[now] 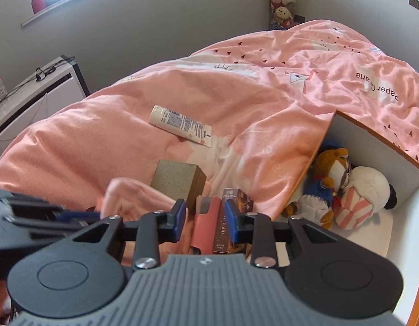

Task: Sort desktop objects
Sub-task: 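Grasp the pink cap with the left tool while the right tool grasps the pink stapler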

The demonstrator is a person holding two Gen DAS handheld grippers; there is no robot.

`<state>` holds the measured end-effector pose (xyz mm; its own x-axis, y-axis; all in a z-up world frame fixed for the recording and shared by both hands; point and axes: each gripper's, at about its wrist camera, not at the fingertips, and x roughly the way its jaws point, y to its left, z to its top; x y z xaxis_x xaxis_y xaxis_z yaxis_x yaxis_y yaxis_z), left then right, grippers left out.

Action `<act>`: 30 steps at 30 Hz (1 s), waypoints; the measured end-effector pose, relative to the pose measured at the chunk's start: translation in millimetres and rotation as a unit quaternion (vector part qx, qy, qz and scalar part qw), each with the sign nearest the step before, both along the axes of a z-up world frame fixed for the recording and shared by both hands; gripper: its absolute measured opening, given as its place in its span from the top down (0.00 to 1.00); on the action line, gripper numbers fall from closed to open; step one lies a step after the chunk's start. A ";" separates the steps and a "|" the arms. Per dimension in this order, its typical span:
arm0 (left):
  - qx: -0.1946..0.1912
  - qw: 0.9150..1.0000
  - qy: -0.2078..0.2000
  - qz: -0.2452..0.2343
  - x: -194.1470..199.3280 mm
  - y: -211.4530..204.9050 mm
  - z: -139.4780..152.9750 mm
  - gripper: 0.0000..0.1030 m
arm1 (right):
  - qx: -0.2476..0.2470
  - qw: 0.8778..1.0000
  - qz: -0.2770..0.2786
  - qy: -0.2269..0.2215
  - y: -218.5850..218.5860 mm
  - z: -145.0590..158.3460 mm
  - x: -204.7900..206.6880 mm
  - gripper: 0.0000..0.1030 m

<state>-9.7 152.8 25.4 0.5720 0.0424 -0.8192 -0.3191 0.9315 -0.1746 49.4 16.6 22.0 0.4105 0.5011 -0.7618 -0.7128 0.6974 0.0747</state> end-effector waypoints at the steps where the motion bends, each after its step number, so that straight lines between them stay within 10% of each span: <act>1: 0.011 1.000 -0.008 0.006 -1.3 4.2 6.3 0.81 | -0.006 1.000 0.004 -0.001 4.7 -1.5 -1.6 0.67; 12: 0.037 0.999 0.009 0.015 7.5 29.5 -5.8 0.81 | -0.106 0.992 -0.066 -0.025 59.2 -52.0 -15.1 0.67; 30: 0.092 0.994 0.059 0.021 20.9 18.3 -14.1 0.72 | -0.133 0.987 -0.063 -0.057 64.6 -79.3 -18.7 0.82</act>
<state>11.1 171.1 11.2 0.4671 0.2203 -0.8563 -0.3664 0.9296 0.0393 30.7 81.3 -57.3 0.5476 0.2292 -0.8048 -0.6119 0.7657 -0.1983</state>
